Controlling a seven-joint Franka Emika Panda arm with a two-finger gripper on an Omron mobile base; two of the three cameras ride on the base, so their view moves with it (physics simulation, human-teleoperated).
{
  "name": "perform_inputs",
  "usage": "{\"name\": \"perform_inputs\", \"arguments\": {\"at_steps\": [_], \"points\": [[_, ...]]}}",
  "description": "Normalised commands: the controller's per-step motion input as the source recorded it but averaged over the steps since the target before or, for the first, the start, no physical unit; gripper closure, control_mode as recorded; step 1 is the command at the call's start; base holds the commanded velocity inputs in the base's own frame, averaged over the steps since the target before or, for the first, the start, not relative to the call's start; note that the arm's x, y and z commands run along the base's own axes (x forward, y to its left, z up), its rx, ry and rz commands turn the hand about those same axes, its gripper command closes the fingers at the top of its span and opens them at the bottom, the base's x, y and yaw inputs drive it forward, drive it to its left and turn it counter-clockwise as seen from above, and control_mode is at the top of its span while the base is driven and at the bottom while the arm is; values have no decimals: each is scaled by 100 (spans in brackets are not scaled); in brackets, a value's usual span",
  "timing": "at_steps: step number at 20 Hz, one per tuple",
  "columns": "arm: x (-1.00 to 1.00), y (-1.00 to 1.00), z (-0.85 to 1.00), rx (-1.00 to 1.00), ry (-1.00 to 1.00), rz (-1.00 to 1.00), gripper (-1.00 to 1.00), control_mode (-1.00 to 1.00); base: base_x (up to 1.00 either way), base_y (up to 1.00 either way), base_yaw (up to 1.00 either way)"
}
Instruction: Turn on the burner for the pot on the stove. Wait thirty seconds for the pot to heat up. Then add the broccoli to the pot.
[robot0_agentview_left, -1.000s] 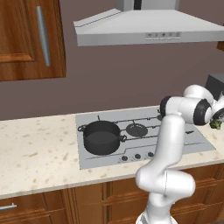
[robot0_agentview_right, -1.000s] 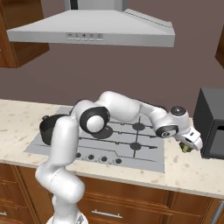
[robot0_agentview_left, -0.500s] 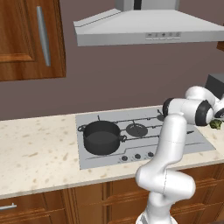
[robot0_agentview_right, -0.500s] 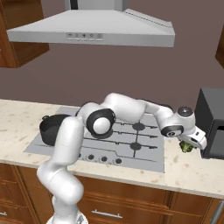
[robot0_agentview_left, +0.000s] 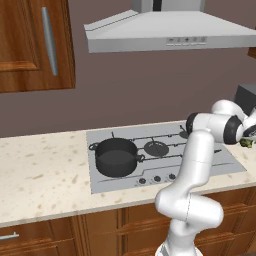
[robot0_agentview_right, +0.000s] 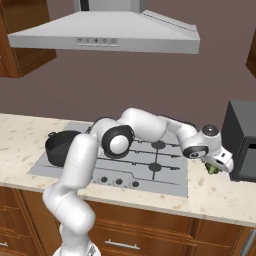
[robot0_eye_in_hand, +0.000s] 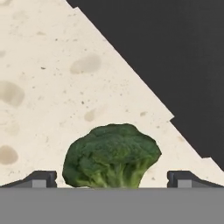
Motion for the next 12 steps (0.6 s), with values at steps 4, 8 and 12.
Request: {"name": "perform_inputs", "arguments": {"at_steps": [4,8,12], "points": [[13,8,-26,0,0,0,-100,-100,0,0,0],[8,0,-18,-1,0,2,-100,-100,0,0,0],[13,-28,0,0,0,3,-100,-100,0,0,0]]}}
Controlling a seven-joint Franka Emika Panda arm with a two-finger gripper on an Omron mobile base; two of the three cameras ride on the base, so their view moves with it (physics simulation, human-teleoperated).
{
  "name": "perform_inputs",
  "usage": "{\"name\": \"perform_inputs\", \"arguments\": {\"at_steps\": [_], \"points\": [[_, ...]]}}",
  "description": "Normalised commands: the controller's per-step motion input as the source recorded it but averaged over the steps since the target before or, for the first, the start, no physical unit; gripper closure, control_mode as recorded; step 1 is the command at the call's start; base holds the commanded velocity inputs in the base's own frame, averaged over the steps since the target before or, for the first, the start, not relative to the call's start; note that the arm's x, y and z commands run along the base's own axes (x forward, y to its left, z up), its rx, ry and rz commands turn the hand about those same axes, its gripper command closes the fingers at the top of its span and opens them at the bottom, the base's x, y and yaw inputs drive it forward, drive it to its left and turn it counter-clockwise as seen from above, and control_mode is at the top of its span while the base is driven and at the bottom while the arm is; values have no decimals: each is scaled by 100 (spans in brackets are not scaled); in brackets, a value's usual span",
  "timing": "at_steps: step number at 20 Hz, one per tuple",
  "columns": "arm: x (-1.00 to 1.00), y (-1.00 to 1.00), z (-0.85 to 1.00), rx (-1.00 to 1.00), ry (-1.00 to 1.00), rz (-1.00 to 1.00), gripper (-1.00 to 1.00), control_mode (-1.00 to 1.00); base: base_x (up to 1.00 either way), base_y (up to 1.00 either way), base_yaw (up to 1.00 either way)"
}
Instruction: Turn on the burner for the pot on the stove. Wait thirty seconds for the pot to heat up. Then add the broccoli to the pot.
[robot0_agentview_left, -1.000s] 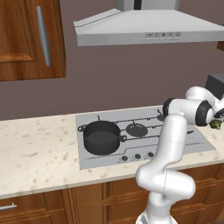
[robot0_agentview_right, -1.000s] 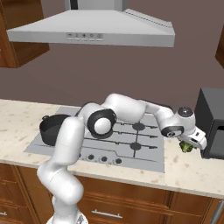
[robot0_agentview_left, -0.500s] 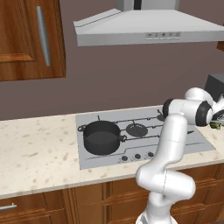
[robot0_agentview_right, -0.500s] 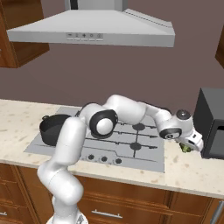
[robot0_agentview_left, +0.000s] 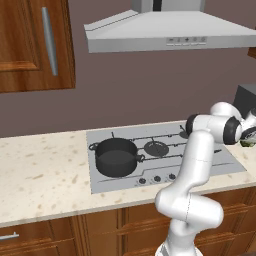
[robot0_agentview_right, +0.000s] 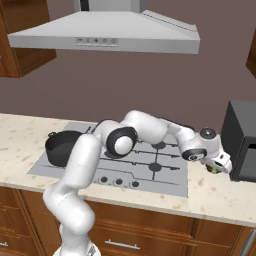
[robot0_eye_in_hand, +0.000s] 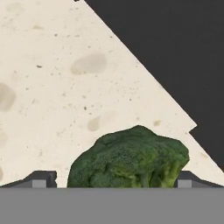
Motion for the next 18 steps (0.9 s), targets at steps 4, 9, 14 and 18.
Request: {"name": "perform_inputs", "arguments": {"at_steps": [4,9,14,18], "points": [[1,-3,0,0,0,1,-100,-100,0,0,0],[0,0,0,0,0,0,100,-100,0,0,0],[0,0,0,0,0,0,100,-100,0,0,0],[-3,0,2,0,-10,0,100,-100,0,0,0]]}}
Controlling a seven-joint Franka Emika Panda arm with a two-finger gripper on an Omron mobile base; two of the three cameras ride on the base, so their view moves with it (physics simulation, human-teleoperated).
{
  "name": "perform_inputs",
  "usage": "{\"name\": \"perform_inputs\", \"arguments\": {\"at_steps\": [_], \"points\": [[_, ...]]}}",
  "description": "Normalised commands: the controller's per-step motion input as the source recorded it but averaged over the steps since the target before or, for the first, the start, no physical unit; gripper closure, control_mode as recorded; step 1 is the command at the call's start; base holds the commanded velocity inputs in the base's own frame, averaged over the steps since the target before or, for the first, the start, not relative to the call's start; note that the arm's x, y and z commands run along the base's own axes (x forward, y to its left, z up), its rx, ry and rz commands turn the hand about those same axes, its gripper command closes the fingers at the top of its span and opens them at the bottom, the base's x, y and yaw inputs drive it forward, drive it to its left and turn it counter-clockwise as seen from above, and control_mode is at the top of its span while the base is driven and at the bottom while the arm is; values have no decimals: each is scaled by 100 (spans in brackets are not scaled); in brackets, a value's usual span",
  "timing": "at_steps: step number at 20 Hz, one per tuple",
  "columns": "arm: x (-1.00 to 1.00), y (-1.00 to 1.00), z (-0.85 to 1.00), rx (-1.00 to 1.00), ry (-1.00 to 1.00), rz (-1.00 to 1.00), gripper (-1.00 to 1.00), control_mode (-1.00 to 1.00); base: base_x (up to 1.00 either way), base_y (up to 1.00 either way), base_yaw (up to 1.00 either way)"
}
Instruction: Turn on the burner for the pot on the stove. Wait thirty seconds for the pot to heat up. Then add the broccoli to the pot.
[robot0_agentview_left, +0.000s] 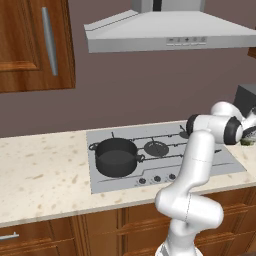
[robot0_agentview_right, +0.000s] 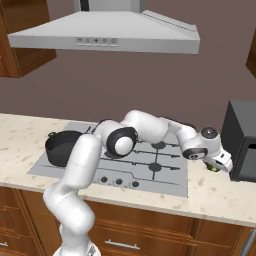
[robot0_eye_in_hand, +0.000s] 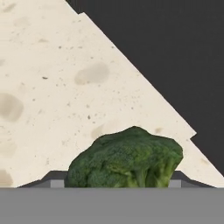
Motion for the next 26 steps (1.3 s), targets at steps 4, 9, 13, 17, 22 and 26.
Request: {"name": "perform_inputs", "arguments": {"at_steps": [4,9,13,17,22,26], "points": [[-15,0,36,1,-23,0,100,-100,0,0,0],[-17,19,80,3,-27,-2,100,-100,0,0,0],[-33,79,100,0,-16,-1,100,-100,0,0,0],[-42,100,96,0,-2,1,100,-100,0,0,0],[-42,100,94,-1,0,2,100,-100,0,0,0],[-41,100,98,0,3,2,100,-100,0,0,0]]}}
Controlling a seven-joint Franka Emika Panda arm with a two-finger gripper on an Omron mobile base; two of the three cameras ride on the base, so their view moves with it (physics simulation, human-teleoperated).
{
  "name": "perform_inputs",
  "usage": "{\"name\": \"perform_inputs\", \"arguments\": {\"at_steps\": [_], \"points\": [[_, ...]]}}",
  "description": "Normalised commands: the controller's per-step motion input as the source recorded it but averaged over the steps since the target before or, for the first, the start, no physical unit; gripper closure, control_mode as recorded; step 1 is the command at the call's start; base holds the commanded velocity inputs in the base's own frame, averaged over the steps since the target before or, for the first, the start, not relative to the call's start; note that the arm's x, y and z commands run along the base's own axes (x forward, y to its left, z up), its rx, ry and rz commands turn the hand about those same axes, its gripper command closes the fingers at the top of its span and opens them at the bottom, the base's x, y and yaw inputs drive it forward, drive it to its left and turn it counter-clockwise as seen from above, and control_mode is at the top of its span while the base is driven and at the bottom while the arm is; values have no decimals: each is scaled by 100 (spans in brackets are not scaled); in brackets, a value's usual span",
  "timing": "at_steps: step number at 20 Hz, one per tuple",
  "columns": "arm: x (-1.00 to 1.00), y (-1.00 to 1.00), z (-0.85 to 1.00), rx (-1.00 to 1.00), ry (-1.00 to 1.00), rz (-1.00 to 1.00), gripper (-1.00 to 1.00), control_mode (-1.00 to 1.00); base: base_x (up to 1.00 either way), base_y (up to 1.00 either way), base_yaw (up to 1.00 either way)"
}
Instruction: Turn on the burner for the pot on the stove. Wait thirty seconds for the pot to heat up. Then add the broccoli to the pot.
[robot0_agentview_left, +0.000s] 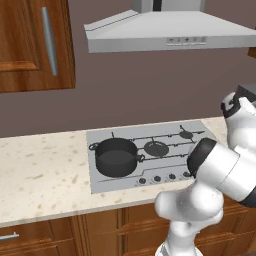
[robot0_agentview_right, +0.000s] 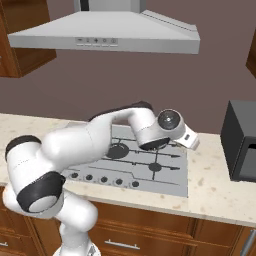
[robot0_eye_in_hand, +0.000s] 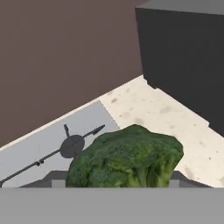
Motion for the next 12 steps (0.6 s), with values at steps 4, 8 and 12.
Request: {"name": "perform_inputs", "arguments": {"at_steps": [4,8,12], "points": [[-48,100,72,0,7,5,100,-100,0,0,0],[-47,100,53,-1,7,6,100,-100,0,0,0],[-47,100,39,0,1,6,100,-100,0,0,0]]}}
